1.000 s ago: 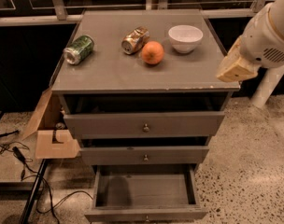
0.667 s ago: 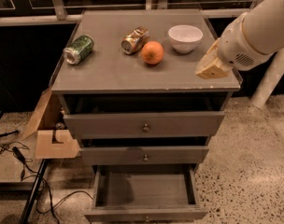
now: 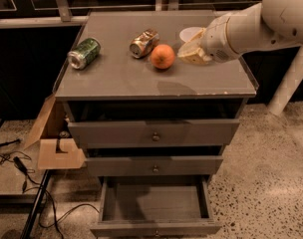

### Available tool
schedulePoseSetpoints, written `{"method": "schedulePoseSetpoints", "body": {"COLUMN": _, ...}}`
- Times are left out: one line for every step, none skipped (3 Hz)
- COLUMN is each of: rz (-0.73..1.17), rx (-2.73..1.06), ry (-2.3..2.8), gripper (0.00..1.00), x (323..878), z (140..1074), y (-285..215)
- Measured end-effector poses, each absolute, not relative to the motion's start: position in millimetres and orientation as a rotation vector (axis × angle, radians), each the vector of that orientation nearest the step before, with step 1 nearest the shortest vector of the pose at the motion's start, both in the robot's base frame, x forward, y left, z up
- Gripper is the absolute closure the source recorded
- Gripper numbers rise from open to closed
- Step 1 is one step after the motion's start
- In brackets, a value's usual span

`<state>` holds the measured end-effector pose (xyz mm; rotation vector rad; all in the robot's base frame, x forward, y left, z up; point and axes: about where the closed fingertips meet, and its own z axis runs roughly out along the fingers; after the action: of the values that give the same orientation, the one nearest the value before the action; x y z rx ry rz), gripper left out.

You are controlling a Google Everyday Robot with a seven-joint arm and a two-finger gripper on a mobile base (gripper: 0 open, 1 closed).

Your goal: Place orange into bottom drawer

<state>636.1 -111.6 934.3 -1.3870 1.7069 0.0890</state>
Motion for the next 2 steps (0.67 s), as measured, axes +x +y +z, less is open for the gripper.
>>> {"method": "schedulePoseSetpoints", "body": {"rz": 0.072, "rx": -1.387, "ry": 1.706, "gripper": 0.98, "x": 634.8, "z": 929.3, "y": -109.6}}
{"method": "schedulePoseSetpoints", "body": {"rz": 0.065, "rx": -1.386, "ry": 1.682, "gripper": 0.76, "x": 637.7, "z": 927.1, "y": -100.6}}
